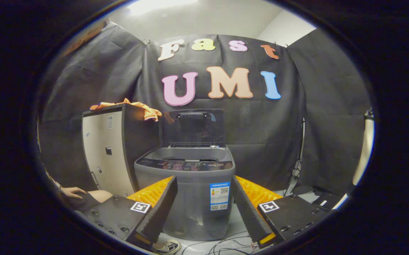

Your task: Put the clothes into the washing machine and then close the washing machine lid.

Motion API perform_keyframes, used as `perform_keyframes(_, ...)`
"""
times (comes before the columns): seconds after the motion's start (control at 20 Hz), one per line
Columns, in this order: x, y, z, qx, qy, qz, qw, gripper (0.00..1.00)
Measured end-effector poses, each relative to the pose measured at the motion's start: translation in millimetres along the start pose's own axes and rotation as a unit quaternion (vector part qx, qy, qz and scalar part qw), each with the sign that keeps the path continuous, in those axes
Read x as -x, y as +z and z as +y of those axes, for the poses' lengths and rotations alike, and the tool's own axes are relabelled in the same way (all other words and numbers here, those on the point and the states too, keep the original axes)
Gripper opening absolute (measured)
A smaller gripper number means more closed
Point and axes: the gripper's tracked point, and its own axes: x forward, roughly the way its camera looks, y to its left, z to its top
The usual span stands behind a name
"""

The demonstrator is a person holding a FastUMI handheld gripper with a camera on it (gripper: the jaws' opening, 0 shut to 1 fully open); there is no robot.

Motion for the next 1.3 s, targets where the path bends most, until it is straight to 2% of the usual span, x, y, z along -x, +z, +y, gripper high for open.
perform_keyframes(0.4,-3,0,-4,-0.001,-0.008,-0.002,1.0,0.95)
perform_keyframes(0.55,-12,9,3,-0.026,-0.009,-0.013,1.0,0.95)
perform_keyframes(0.8,-49,75,33,-0.05,0.027,-0.076,0.996,0.95)
perform_keyframes(1.1,-104,150,92,-0.023,0.096,-0.078,0.992,0.95)
perform_keyframes(1.3,-151,199,139,-0.041,0.138,-0.071,0.987,0.95)
